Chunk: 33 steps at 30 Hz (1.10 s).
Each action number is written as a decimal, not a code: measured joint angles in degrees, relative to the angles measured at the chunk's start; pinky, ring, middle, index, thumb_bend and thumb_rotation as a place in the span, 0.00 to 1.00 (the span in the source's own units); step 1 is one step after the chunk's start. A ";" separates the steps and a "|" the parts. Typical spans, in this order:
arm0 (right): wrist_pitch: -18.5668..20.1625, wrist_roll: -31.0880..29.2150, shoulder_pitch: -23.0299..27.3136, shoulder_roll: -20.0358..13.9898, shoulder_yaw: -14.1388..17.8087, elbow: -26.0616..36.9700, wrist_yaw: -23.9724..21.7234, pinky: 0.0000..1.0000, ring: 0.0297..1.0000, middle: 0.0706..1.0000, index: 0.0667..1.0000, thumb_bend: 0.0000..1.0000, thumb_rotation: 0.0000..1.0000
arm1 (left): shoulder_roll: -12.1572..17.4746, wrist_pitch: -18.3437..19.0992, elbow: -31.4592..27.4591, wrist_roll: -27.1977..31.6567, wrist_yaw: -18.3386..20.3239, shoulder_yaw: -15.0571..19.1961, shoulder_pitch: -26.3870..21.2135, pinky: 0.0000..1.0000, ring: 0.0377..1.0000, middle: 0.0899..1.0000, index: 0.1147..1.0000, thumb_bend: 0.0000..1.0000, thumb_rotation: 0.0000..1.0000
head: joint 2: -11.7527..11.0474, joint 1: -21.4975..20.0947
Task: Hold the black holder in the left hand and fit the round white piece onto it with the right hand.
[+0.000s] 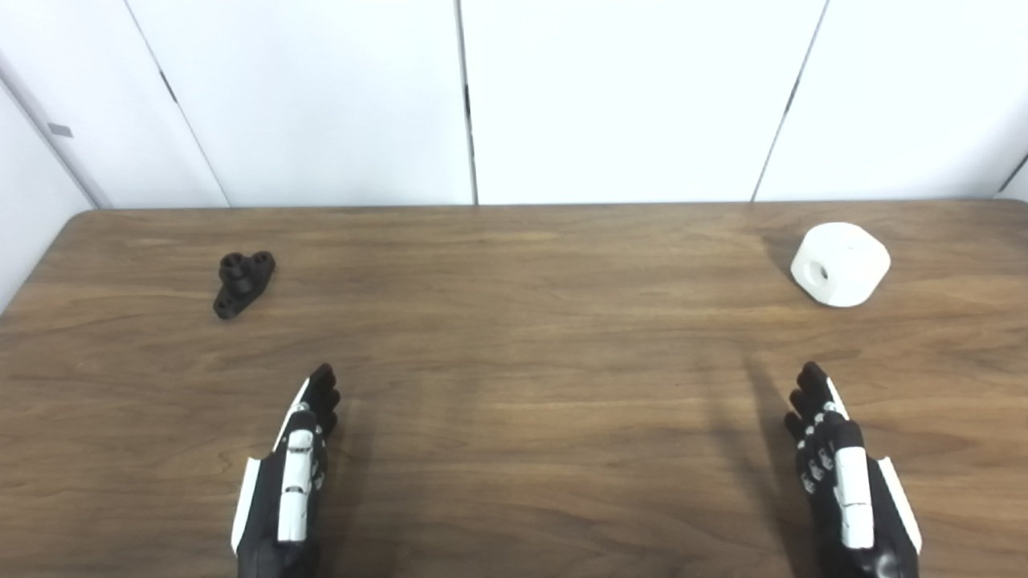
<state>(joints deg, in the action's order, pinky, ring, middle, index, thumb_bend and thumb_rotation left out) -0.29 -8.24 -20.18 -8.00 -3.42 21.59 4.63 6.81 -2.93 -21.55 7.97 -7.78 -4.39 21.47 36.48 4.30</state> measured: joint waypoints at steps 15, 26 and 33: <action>-0.01 -0.03 0.00 -0.02 0.13 -0.01 -0.04 1.00 1.00 1.00 0.98 0.59 1.00 | -0.04 0.01 0.01 -1.22 -0.40 -0.22 0.02 1.00 0.97 0.97 0.93 0.43 0.97 | -0.88 1.32; -2.09 -1.77 -0.02 -0.05 0.88 -1.49 -0.52 1.00 1.00 1.00 1.00 0.60 1.00 | -0.10 -2.01 1.70 -2.10 -0.58 -1.23 0.06 0.95 0.94 0.94 0.91 0.41 0.87 | -5.18 11.34; -4.39 -1.85 -0.06 -0.05 0.79 -3.04 -0.66 1.00 1.00 1.00 1.00 0.65 1.00 | -0.10 -3.09 2.40 -2.62 -0.91 -1.55 0.07 0.94 0.93 0.93 0.90 0.38 0.79 | -8.70 15.55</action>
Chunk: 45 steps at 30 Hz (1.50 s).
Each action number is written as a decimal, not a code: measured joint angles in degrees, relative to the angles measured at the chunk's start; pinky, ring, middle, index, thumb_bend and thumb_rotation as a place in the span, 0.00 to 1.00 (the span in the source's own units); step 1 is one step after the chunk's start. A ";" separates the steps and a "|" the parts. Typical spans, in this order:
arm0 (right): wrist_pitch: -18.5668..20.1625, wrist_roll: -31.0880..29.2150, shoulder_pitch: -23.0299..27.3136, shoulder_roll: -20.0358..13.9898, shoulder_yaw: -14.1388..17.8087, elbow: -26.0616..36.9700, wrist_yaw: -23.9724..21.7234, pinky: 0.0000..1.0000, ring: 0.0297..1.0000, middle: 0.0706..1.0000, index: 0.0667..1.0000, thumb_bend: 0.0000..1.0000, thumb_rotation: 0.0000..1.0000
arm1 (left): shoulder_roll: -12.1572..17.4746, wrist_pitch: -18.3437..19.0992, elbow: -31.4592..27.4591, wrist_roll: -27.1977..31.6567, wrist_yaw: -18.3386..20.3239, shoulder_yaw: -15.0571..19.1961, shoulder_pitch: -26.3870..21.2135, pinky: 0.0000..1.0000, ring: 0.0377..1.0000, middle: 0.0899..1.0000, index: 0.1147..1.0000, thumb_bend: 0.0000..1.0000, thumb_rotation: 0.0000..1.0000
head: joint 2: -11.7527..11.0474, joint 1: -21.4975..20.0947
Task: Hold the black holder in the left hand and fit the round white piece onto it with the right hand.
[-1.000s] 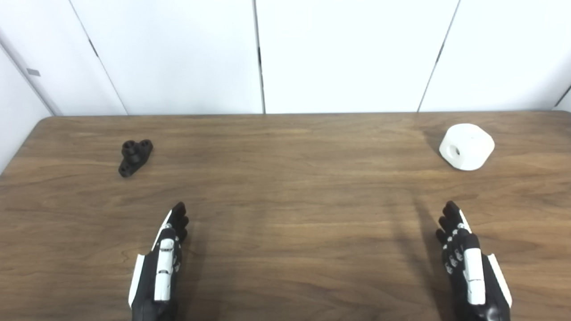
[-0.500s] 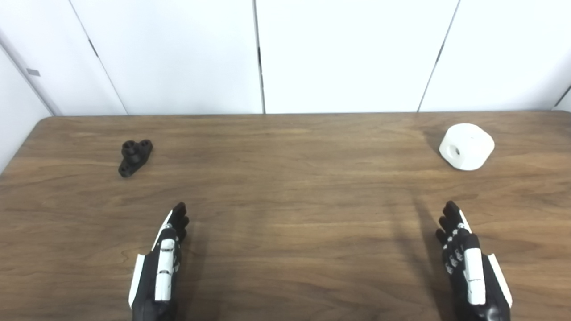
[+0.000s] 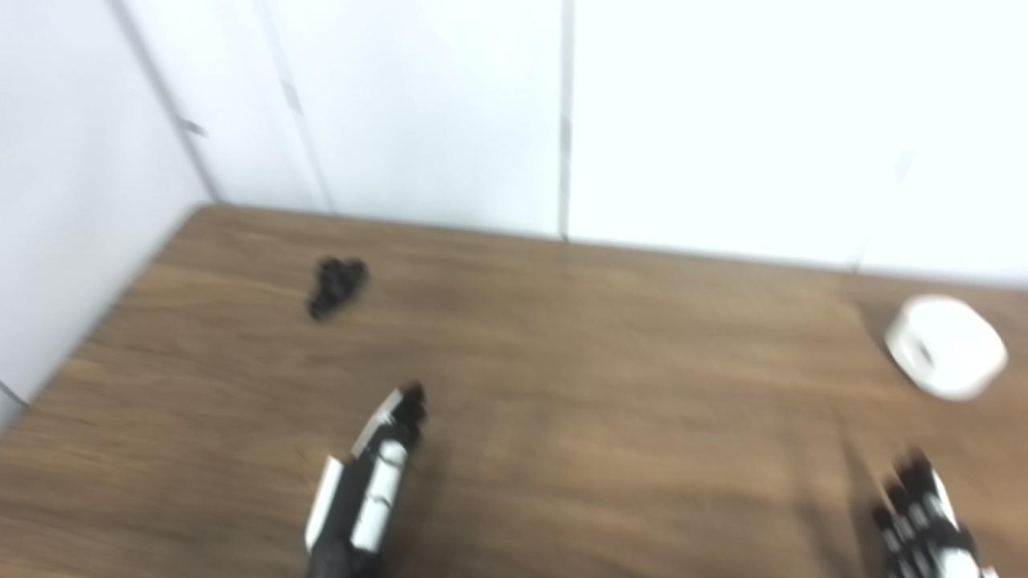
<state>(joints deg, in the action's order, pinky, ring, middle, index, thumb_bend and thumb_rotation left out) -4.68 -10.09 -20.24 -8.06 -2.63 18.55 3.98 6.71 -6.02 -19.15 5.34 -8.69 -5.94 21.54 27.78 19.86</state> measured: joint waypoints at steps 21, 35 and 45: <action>-5.42 -1.15 0.13 -0.06 0.75 -2.55 -1.93 1.00 1.00 1.00 1.00 0.56 1.00 | -0.13 -3.84 2.44 -1.86 -0.29 -0.72 0.00 0.90 0.92 0.92 0.87 0.39 0.64 | -4.57 2.47; -6.72 -1.35 0.21 -0.08 0.86 -2.89 -1.92 1.00 1.00 1.00 1.00 0.57 1.00 | -0.03 3.56 -3.26 -11.10 -1.15 0.25 -0.32 0.79 0.87 0.88 0.82 0.51 0.38 | -3.43 0.97; -6.82 -0.64 -0.24 0.24 1.19 -2.85 -1.76 1.00 1.00 0.99 0.97 0.55 1.00 | 0.51 16.00 -12.17 -17.65 -1.64 7.05 -4.02 0.77 0.85 0.86 0.82 0.78 0.22 | -3.17 0.18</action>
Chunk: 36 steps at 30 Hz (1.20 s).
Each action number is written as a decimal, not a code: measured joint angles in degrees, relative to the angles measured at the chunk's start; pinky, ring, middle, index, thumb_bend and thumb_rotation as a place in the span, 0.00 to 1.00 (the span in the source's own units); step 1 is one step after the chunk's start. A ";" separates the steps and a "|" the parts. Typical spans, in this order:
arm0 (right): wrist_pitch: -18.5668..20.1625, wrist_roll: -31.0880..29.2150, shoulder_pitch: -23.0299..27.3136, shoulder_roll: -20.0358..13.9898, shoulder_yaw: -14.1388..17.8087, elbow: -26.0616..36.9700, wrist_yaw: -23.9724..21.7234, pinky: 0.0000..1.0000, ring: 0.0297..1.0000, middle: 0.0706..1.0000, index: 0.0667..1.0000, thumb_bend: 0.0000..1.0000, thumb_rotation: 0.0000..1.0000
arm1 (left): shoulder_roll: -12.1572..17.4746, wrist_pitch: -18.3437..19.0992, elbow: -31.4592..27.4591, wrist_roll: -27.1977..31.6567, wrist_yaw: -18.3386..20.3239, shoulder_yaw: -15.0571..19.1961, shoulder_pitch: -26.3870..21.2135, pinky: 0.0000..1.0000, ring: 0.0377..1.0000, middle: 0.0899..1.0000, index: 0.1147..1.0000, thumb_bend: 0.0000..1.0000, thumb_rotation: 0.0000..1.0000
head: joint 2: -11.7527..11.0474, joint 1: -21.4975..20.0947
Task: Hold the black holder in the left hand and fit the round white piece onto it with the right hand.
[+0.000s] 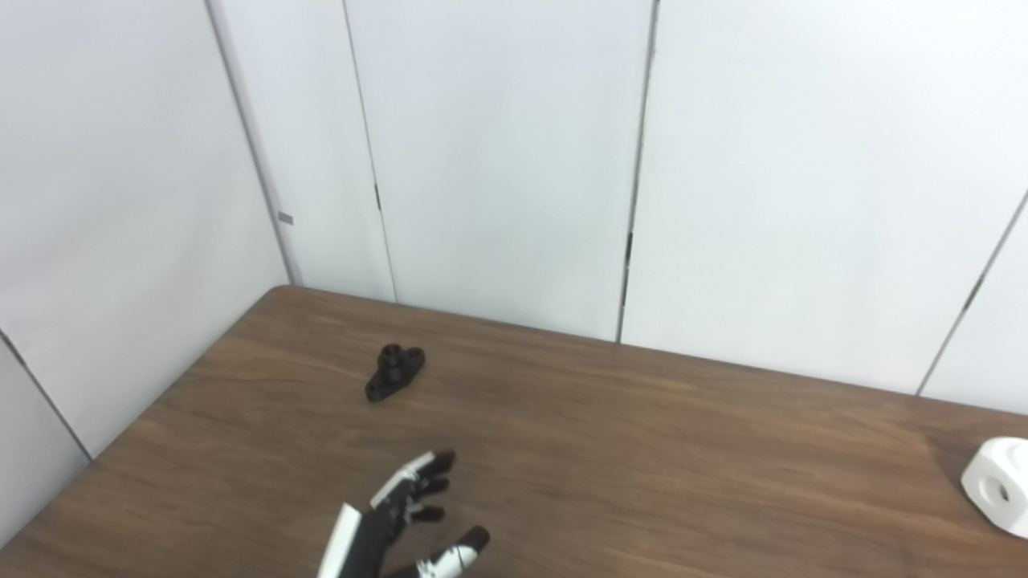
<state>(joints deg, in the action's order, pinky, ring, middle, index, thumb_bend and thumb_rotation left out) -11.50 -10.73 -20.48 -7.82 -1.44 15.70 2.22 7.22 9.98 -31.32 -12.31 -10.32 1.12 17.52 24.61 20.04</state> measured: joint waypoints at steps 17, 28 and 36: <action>0.70 0.77 -0.15 0.08 0.44 0.32 0.20 1.00 0.98 0.96 0.93 0.61 1.00 | 3.30 12.85 0.74 -15.82 2.72 7.53 -10.55 0.93 0.94 0.90 0.85 0.76 0.36 | 1.05 -0.79; 2.57 1.51 -0.32 0.10 0.48 1.13 0.61 1.00 0.99 0.97 0.93 0.67 1.00 | 9.35 14.48 14.15 -23.46 3.55 7.75 -17.04 0.94 0.93 0.88 0.80 0.81 0.37 | 1.41 -1.32; 2.78 1.50 -0.32 0.08 0.58 1.01 0.54 1.00 0.99 0.97 0.92 0.66 1.00 | 13.93 11.66 28.53 -27.24 0.03 5.49 -21.70 0.93 0.92 0.88 0.78 0.84 0.38 | 1.41 -1.58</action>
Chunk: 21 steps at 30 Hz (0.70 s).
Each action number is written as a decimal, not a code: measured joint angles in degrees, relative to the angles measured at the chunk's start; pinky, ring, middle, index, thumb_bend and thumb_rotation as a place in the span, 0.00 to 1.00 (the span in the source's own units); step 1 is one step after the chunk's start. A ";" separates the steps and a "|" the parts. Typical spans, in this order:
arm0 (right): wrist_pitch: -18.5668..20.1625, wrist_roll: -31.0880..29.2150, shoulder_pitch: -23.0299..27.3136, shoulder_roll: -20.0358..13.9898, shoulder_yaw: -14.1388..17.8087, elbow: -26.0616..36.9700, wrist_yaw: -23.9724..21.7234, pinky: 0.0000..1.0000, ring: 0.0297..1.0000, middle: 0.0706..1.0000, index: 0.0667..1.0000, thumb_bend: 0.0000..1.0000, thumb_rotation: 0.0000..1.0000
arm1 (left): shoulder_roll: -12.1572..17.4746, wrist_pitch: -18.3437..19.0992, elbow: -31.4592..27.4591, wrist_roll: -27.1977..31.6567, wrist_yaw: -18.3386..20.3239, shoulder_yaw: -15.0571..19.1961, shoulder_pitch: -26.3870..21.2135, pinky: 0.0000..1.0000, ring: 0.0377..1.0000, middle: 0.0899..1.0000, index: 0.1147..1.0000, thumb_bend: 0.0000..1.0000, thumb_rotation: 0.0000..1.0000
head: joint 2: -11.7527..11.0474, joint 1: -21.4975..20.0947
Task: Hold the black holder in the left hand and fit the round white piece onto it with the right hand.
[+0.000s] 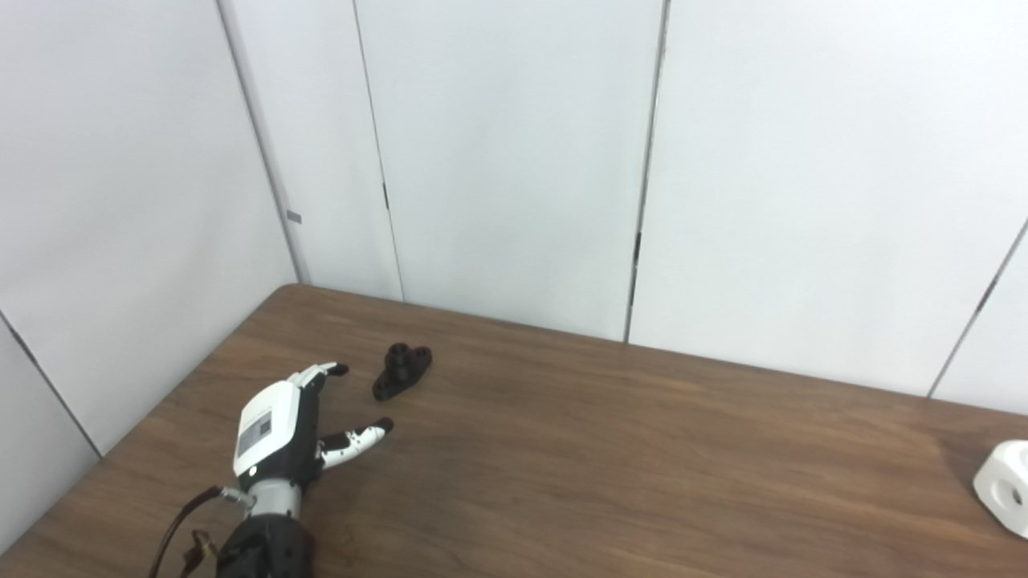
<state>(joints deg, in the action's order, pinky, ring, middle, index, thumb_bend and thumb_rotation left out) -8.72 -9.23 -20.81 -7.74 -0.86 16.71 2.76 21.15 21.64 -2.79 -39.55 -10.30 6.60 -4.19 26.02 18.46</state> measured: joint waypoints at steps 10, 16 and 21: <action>-1.68 -0.75 0.05 -0.11 0.03 -0.47 -1.90 1.00 1.00 1.00 0.96 0.68 1.00 | 2.49 -0.03 10.21 -1.29 -0.54 -3.15 -6.48 0.96 0.93 0.88 0.77 0.84 0.36 | -0.09 -0.44; -1.47 -1.15 0.00 -0.08 0.13 -0.39 -1.93 1.00 1.00 1.00 0.96 0.68 1.00 | 2.64 -0.26 13.83 -0.65 -0.84 -3.95 -8.49 0.95 0.92 0.87 0.78 0.85 0.37 | 0.00 -1.05; -0.77 -1.14 -0.05 -0.03 0.15 -0.10 -1.90 1.00 1.00 1.00 0.96 0.68 1.00 | 2.66 -0.25 16.56 0.49 -0.78 -4.97 -10.97 0.93 0.92 0.87 0.76 0.84 0.36 | 0.00 -1.41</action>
<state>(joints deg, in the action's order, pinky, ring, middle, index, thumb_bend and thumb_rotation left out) -9.49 -10.37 -20.86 -7.77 -0.71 16.62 0.86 23.81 21.40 13.77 -39.06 -11.08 1.63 -15.16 26.02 17.05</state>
